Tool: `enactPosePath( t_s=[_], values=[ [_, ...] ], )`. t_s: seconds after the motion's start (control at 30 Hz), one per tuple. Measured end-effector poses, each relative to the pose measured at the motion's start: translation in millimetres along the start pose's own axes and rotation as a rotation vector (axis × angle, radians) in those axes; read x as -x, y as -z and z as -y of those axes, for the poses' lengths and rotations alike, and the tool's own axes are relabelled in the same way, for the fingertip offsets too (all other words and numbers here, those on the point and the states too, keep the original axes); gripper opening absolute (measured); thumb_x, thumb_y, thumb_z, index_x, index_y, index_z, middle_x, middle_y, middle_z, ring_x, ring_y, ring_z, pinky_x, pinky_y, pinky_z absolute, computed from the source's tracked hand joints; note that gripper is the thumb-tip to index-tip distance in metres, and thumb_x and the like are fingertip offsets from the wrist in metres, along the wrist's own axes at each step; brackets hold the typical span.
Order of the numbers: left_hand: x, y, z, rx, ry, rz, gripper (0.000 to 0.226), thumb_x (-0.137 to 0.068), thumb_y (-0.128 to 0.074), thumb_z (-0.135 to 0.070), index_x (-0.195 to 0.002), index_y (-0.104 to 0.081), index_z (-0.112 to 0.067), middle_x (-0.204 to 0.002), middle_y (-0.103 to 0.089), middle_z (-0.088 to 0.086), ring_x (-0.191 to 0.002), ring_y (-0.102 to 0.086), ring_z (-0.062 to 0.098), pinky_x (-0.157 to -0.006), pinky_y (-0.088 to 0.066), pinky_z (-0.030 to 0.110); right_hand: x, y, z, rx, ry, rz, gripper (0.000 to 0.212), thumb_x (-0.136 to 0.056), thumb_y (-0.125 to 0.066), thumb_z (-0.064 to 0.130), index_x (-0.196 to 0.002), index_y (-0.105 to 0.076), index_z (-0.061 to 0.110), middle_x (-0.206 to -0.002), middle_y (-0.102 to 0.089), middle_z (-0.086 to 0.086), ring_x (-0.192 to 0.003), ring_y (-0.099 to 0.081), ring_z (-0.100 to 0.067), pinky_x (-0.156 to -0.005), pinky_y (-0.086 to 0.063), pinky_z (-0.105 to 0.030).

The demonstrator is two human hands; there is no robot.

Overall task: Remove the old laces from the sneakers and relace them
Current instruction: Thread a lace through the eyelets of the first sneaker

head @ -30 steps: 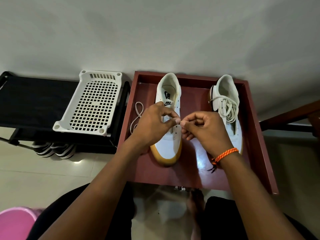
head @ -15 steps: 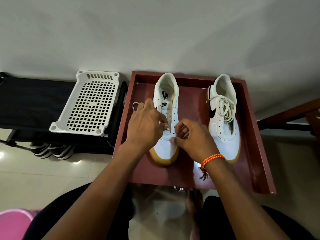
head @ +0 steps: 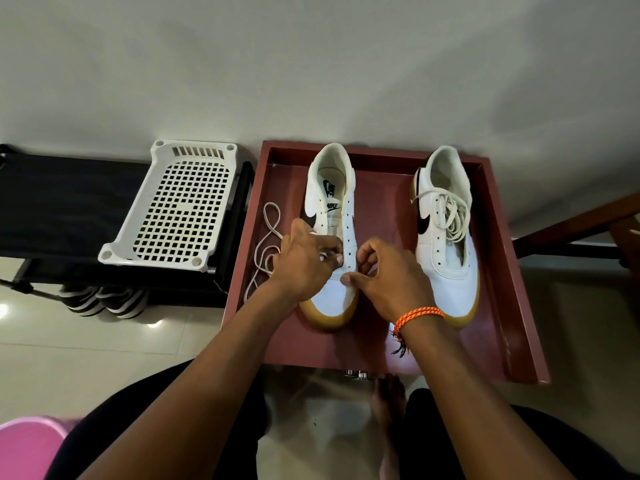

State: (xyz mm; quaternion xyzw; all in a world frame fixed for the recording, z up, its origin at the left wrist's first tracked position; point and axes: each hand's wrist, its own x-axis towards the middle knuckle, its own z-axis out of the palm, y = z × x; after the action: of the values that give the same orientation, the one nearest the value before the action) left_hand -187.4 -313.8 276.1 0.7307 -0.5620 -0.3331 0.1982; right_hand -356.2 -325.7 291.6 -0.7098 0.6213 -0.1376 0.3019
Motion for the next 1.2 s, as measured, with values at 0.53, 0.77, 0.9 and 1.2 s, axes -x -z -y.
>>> enactPosePath(
  t_s=[0.53,0.77,0.9,1.2],
  values=[
    [3.9,4.4,-10.8,0.02,0.037,0.066,0.029,-0.094,-0.063,-0.01,-0.095,-0.082,-0.031,-0.114,-0.034,-0.004,-0.119,-0.04,0.024,-0.113,-0.033,0.06,2.0,0.0,2.0,0.16,0.09,-0.046,0.039,-0.081,-0.085,0.041,-0.085,-0.051,0.024,-0.078,-0.065,0.008,-0.076,-0.061,-0.019,-0.063,-0.05,-0.035],
    [7.1,15.1,-14.8,-0.168,-0.037,0.185,0.033,-0.083,-0.085,-0.034,-0.114,-0.074,-0.034,-0.12,-0.032,0.0,-0.121,-0.043,0.024,-0.111,-0.038,0.059,4.7,6.8,8.3,0.245,0.193,-0.068,0.018,-0.093,-0.073,0.031,-0.082,-0.06,0.024,-0.079,-0.06,0.007,-0.073,-0.051,-0.019,-0.053,-0.031,-0.027],
    [7.6,15.9,-11.6,-0.16,-0.059,0.16,0.03,-0.082,-0.085,-0.04,-0.108,-0.072,-0.033,-0.117,-0.035,0.001,-0.112,-0.049,0.026,-0.103,-0.047,0.06,-3.9,5.4,0.4,0.009,0.141,0.011,0.02,-0.095,-0.071,0.026,-0.076,-0.065,0.024,-0.069,-0.062,0.009,-0.069,-0.057,-0.015,-0.056,-0.038,-0.028],
    [13.5,16.9,-15.2,-0.062,-0.015,0.131,0.041,-0.061,-0.079,-0.05,-0.097,-0.064,-0.039,-0.13,-0.048,0.0,-0.118,-0.059,0.03,-0.098,-0.051,0.062,3.3,31.5,31.1,-1.22,0.303,0.437,0.013,-0.101,-0.057,0.005,-0.09,-0.062,0.0,-0.114,-0.071,-0.019,-0.117,-0.063,-0.027,-0.106,-0.05,-0.036]
  ],
)
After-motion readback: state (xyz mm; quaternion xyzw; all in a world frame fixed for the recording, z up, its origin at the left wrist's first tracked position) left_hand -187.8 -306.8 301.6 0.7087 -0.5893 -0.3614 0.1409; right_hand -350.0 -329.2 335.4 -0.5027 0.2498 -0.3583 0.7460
